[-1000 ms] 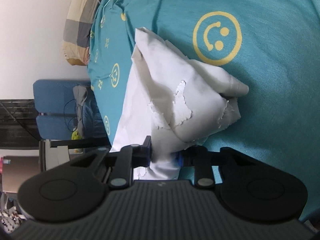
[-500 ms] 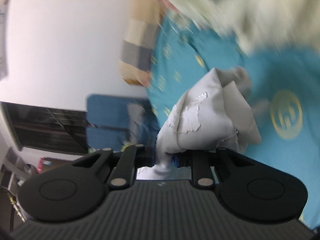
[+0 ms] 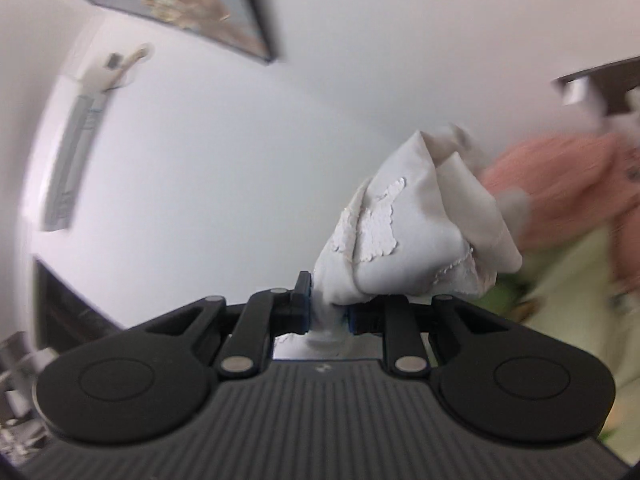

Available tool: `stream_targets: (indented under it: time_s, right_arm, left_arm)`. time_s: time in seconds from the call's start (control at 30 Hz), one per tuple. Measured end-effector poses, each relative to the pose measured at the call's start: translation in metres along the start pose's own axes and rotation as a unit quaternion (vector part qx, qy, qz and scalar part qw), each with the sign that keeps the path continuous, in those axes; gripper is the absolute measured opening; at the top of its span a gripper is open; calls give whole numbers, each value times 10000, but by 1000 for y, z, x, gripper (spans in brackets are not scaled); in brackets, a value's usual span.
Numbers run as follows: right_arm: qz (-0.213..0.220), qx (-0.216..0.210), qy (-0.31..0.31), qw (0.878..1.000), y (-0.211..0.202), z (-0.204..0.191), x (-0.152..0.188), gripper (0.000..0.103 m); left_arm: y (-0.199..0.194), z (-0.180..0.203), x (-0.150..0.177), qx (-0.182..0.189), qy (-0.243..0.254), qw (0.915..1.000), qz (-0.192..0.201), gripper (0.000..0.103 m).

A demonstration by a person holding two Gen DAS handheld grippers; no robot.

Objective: Fold clothes
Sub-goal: 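Carry the bundle with both grippers onto the green blanket pile, then open both grippers and withdraw from the placed bundle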

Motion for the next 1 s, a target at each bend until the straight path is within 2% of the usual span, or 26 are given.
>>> stream_targets:
  time_s: [0.13,0.27,0.37,0.47,0.6,0.67,0.7,0.77,0.83,0.93,1.0]
  right_arm:
    - [-510,719,9,9961,3,55,22,21]
    - [-1126,1133,-213,9869,-7,77,60,21]
    - [-1344,1346,-356,9811,-27,89,90,21]
    - [-1485,1608,-397,9749,-26,98,108,22]
    - [-1407,1727,-266,9745,-39,95,107,25]
    - [-1467,1815,-283,9720,-49,86,104,29]
    - [-1490,1849,-349,9708,-56,80,103,36]
    - [-1502,1902,-649,9680,-73,64,101,47]
    - [-1415,1969,-1065,9643,-92,44,100,63]
    - [-1264,1927,-1463,9620,-116,21,100,73]
    - [-1239,1866,-1711,9595,-130,6,103,73]
  left_arm:
    - [13,-55,30,-468,19,9979,-444,24]
    - [-24,-100,68,-856,181,9937,-705,24]
    - [-43,-116,90,-1199,595,9874,-840,25]
    - [-46,-121,99,-1420,946,9816,-858,29]
    - [-50,-103,99,-1672,1399,9729,-772,42]
    - [-57,-89,100,-1782,1708,9662,-743,58]
    - [-61,-82,101,-1836,1863,9625,-728,62]
    - [-76,-67,107,-1917,2190,9546,-638,79]
    - [-100,-46,118,-1952,2510,9469,-483,88]
    - [-137,-16,134,-1871,2894,9384,-261,99]
    - [-161,1,147,-1802,3161,9314,-96,103]
Point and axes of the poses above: each gripper's, at about its wrist camera, not at the fingertips, and y roughly the way its jaws point, z to its right, x to its underside, the point moved 2 cm from there along y, roughly the way its jaws point, and after that the axes turned 10 degrees about -y, right-handed, at the moved point
